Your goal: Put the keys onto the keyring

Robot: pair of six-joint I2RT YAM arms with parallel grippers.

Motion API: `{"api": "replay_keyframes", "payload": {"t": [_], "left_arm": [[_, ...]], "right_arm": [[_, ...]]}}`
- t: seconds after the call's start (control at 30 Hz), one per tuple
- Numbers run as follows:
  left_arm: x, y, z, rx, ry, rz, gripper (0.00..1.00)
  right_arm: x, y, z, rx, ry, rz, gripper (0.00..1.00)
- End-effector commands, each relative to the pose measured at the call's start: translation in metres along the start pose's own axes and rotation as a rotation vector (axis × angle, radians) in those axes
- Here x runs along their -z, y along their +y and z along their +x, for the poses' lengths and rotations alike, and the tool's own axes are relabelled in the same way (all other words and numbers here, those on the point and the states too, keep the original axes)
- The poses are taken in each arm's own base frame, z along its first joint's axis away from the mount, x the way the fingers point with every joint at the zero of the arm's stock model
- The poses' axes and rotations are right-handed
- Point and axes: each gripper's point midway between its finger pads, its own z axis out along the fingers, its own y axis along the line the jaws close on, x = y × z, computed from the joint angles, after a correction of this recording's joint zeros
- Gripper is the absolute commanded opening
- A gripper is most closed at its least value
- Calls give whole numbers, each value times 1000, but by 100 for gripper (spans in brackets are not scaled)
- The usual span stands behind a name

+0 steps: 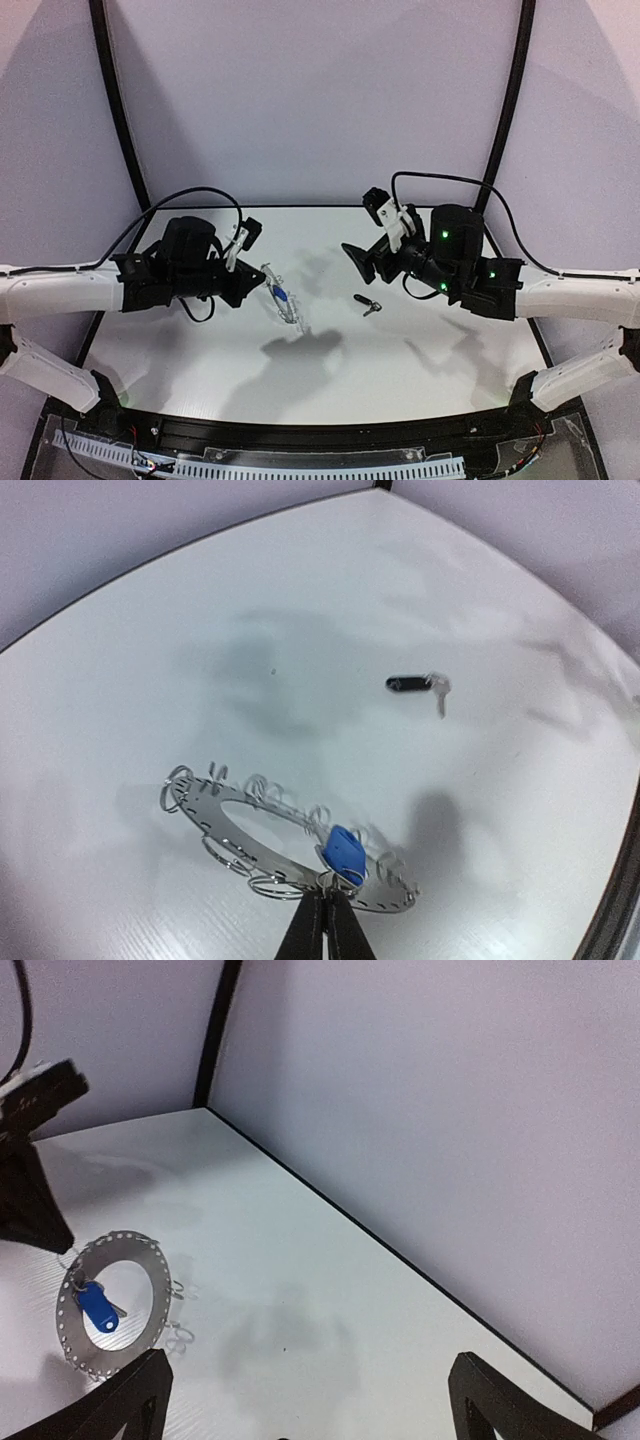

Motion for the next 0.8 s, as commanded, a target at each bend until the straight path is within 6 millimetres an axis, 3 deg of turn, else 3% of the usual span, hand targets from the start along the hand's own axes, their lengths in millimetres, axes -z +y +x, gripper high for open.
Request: {"api": "replay_keyframes", "payload": {"t": [0.0, 0.2, 0.37, 0.4, 0.43, 0.57, 0.63, 0.7, 0.73, 0.77], "left_arm": [[-7, 20, 39, -31, 88, -64, 1], [-31, 12, 50, -39, 144, -5, 1], [-83, 7, 38, -30, 166, 32, 1], [-83, 8, 37, -31, 166, 24, 1], [-104, 12, 35, -23, 189, 6, 1], [-129, 7, 33, -10, 233, 43, 3], [-131, -2, 33, -7, 233, 93, 16], [-125, -23, 35, -17, 240, 223, 31], [-119, -38, 35, -16, 242, 308, 43], [-116, -42, 36, -12, 244, 337, 49]], "right_arm": [[-2, -28, 21, -101, 67, 154, 98], [1, -38, 33, -185, 97, 174, 98], [7, -43, 39, -239, 108, 202, 98], [7, -43, 40, -241, 110, 201, 98], [8, -44, 42, -252, 120, 211, 98], [13, -46, 47, -275, 131, 221, 98], [16, -47, 48, -278, 135, 229, 98], [19, -51, 51, -285, 139, 250, 98], [21, -52, 52, -290, 140, 257, 98], [22, -53, 53, -297, 140, 263, 98]]}}
